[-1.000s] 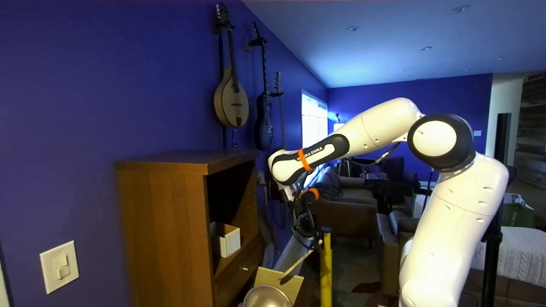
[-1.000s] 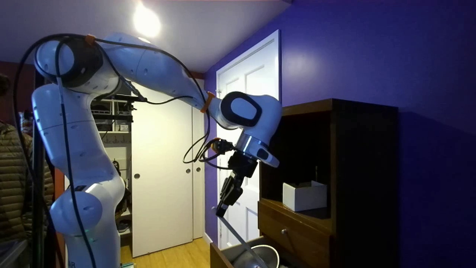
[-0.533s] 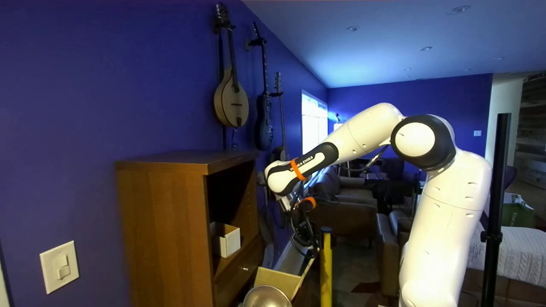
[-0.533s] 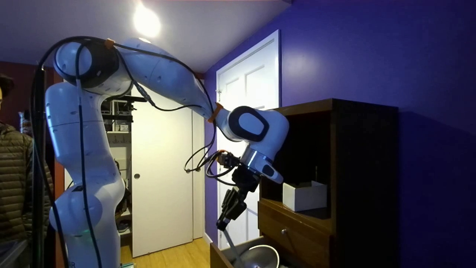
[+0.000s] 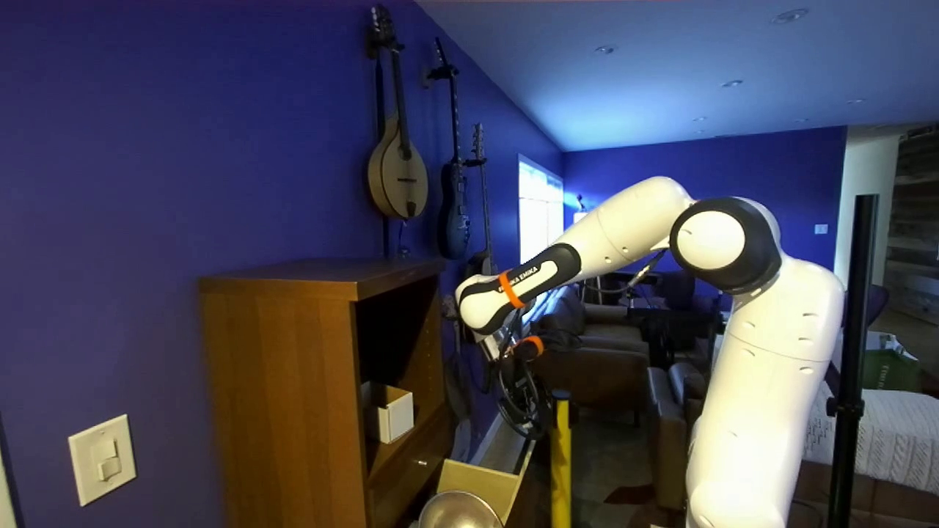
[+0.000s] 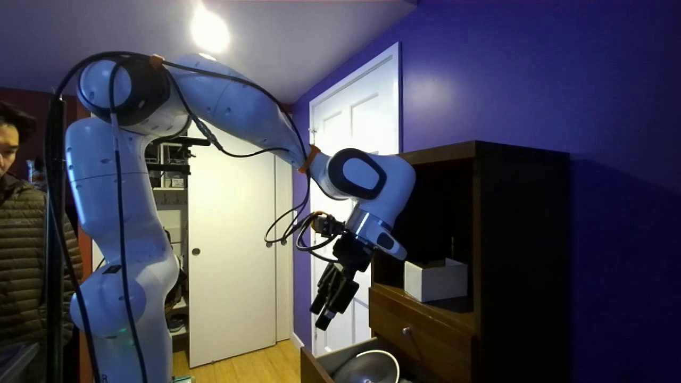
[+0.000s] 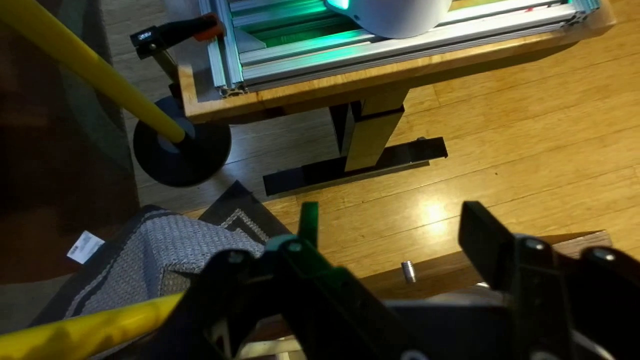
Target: Put the wooden spatula in the open drawer
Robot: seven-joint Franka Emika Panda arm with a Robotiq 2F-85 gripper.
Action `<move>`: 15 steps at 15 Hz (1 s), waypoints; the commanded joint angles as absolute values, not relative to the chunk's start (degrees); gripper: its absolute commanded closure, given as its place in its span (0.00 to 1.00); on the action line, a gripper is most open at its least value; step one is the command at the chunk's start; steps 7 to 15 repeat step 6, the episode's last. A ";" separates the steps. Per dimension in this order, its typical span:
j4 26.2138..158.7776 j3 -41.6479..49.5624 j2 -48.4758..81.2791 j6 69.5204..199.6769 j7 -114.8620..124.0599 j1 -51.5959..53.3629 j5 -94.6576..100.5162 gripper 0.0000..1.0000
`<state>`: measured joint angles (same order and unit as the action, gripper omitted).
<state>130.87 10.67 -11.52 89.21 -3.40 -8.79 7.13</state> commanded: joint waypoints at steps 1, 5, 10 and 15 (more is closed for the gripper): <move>131.24 10.50 -21.35 85.02 -3.89 -9.45 6.68 0.01; 130.32 10.51 -16.95 86.67 -3.46 -9.15 7.09 0.00; 130.32 10.51 -16.39 86.72 -3.46 -9.15 7.09 0.00; 130.32 10.51 -16.39 86.72 -3.46 -9.15 7.09 0.00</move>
